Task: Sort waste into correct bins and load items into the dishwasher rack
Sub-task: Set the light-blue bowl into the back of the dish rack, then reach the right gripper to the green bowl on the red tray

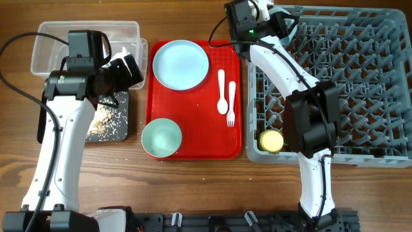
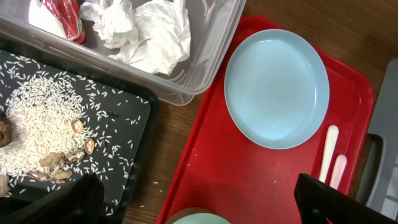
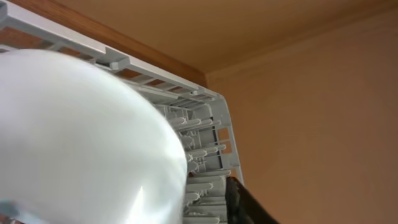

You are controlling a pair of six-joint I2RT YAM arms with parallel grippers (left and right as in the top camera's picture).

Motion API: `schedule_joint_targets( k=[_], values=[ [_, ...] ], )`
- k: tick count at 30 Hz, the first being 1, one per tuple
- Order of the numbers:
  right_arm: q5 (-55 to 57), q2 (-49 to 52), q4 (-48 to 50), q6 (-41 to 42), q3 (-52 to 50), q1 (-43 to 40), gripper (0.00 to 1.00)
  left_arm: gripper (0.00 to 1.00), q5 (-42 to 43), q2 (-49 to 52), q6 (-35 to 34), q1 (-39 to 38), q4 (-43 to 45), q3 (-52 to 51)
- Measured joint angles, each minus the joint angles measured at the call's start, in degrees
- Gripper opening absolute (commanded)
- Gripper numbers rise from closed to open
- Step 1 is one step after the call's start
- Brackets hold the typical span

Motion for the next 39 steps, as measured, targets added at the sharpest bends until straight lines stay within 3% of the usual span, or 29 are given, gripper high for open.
schedule_joint_targets(
  k=[8, 14, 24, 31, 34, 39],
  values=[
    [-1.0, 0.0, -0.3, -0.1, 0.0, 1.6, 0.43, 1.0, 0.0, 0.0, 0.0, 0.0, 0.0, 0.0],
    [-2.3, 0.0, -0.4, -0.1, 0.0, 3.8, 0.54, 1.0, 0.0, 0.0, 0.0, 0.0, 0.0, 0.0],
    [-9.6, 0.1, -4.7, 0.1, 0.0, 4.3, 0.9, 1.0, 0.0, 0.0, 0.0, 0.0, 0.0, 0.0],
    [-17.2, -0.9, -5.9, 2.1, 0.0, 5.0, 0.95, 1.0, 0.0, 0.0, 0.0, 0.0, 0.0, 0.0],
    [-23.6, -2.3, -7.0, 3.8, 0.0, 5.6, 1.0, 1.0, 0.0, 0.0, 0.0, 0.0, 0.0, 0.0],
    [-34.3, -5.5, -10.7, 6.9, 0.0, 6.6, 1.0, 1.0, 0.0, 0.0, 0.0, 0.0, 0.0, 0.0]
  ],
)
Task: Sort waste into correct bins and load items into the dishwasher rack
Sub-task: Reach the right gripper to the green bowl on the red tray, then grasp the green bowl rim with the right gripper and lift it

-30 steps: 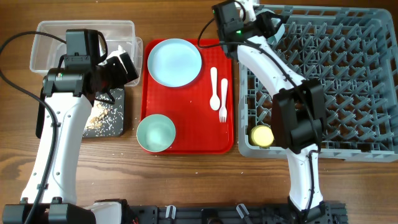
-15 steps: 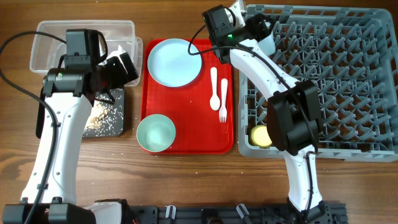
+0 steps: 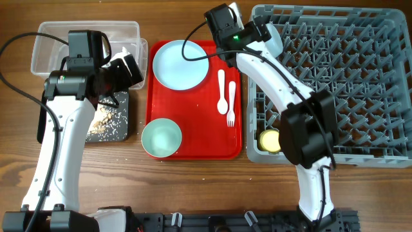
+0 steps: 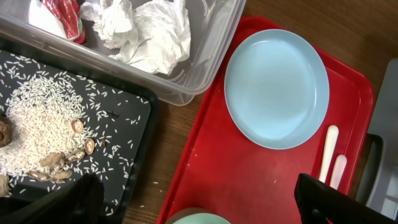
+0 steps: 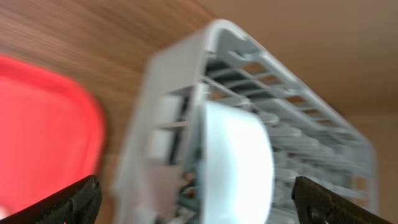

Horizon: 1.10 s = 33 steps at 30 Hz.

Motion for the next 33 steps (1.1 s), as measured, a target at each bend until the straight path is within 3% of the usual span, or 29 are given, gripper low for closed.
schedule_joint_targets(
  k=[7, 9, 15, 21, 30, 33],
  values=[
    [-25.8, -7.0, -6.4, 5.4, 0.0, 0.0, 0.99, 1.0, -0.2, 0.0, 0.0, 0.0, 0.0, 0.0],
    [-37.4, -8.2, -8.6, 7.9, 0.0, 0.0, 0.84, 1.0, -0.2, 0.0, 0.0, 0.0, 0.0, 0.0],
    [-58.2, -8.4, -10.7, 16.9, -3.5, 1.0, 0.81, 1.0, -0.2, 0.0, 0.0, 0.0, 0.0, 0.0],
    [-64.1, -8.3, -8.3, 24.4, -14.5, 6.2, 0.79, 1.0, -0.2, 0.0, 0.0, 0.0, 0.0, 0.0],
    [-65.1, -8.3, -1.0, 34.3, -24.8, 13.2, 0.53, 1.0, -0.2, 0.0, 0.0, 0.0, 0.0, 0.0],
    [-64.6, -8.3, 0.1, 36.6, -25.7, 13.2, 0.49, 1.0, -0.2, 0.0, 0.0, 0.0, 0.0, 0.0]
  ],
)
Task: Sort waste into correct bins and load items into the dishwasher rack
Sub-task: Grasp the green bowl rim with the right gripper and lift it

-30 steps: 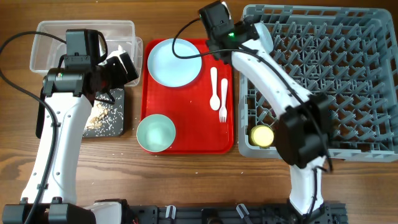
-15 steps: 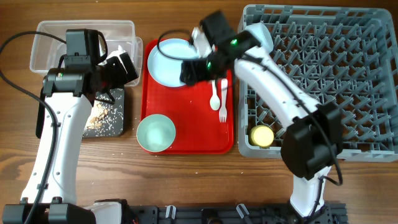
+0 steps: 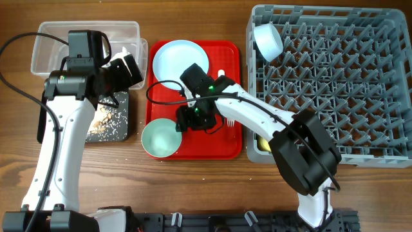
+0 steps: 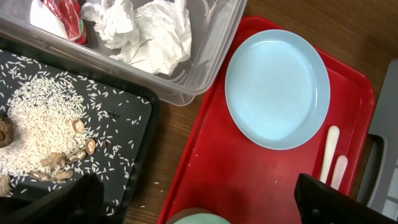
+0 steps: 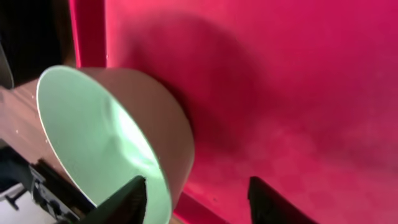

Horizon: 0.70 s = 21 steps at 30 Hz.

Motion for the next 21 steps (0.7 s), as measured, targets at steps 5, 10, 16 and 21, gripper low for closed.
schedule_joint_targets(
  k=[5, 10, 16, 21],
  values=[
    [0.6, 0.8, 1.2, 2.2, -0.1, 0.0, 0.43, 1.0, 0.0, 0.0, 0.0, 0.0, 0.0, 0.0],
    [0.6, 1.8, 1.6, 3.6, -0.1, 0.0, 0.34, 1.0, 0.0, 0.0, 0.0, 0.0, 0.0, 0.0],
    [0.7, 1.9, 2.2, 4.5, -0.1, 0.0, 0.04, 1.0, 0.0, 0.0, 0.0, 0.0, 0.0, 0.0],
    [0.6, 1.9, 2.4, 4.5, -0.1, -0.2, 0.04, 1.0, 0.0, 0.0, 0.0, 0.0, 0.0, 0.0]
  ],
)
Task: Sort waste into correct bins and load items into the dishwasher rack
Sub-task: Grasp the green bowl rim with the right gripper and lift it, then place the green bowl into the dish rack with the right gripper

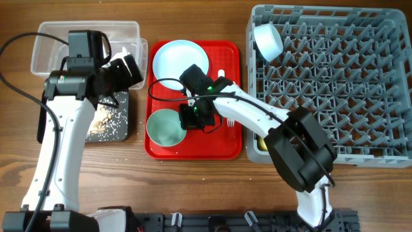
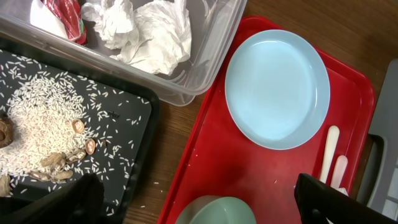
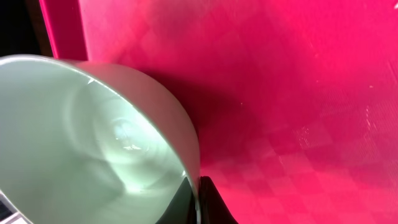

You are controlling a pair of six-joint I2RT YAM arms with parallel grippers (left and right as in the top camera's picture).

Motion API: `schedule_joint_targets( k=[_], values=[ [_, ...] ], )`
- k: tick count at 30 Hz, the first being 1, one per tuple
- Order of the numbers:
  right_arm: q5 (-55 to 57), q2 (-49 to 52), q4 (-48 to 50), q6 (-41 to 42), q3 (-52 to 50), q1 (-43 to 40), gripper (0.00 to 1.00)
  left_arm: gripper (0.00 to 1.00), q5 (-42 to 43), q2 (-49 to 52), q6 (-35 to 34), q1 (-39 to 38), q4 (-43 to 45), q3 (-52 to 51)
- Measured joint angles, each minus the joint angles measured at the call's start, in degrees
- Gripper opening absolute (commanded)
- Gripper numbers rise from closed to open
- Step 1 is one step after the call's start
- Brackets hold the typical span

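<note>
A green bowl sits on the red tray, at its near left. My right gripper is shut on the bowl's right rim. The right wrist view shows the bowl with the rim pinched between the two dark fingers. A light blue plate lies at the tray's far end, and the white spoon and fork lie right of it. A pale bowl stands in the grey dishwasher rack. My left gripper hangs open above the bins.
A clear bin holding crumpled tissue and a red wrapper stands at the far left. In front of it lies a black tray strewn with rice and nut shells. A yellow cup in the rack's near left corner is mostly hidden by my right arm.
My right gripper was open beside the green bowl's rim; now it is shut on that rim. The bowl has shifted slightly toward the tray's middle. The left arm has not moved.
My right gripper held the pale bowl over the rack's far left corner. Then the bowl stood in the rack and the gripper was open and clear of it. Then the gripper was at the green bowl on the tray, and now grips its rim.
</note>
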Motion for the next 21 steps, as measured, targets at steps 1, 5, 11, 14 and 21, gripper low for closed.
schedule_joint_targets(
  k=[1, 5, 11, 14, 21],
  values=[
    [0.0, 0.0, 0.0, 0.0, 0.0, 0.0, 0.04, 1.0, 0.0, 0.0, 0.0, 0.0, 0.0, 0.0],
    [0.1, -0.1, -0.9, -0.3, 0.0, -1.4, 0.04, 1.0, 0.0, 0.0, 0.0, 0.0, 0.0, 0.0],
    [13.4, -8.7, -4.7, -0.3, 0.0, -7.4, 0.04, 1.0, 0.0, 0.0, 0.0, 0.0, 0.0, 0.0],
    [28.5, -18.1, -7.3, -0.3, 0.2, -10.1, 0.04, 1.0, 0.0, 0.0, 0.0, 0.0, 0.0, 0.0],
    [70.7, -33.2, -11.1, -2.1, 2.1, -10.9, 0.04, 1.0, 0.0, 0.0, 0.0, 0.0, 0.0, 0.0]
  ],
)
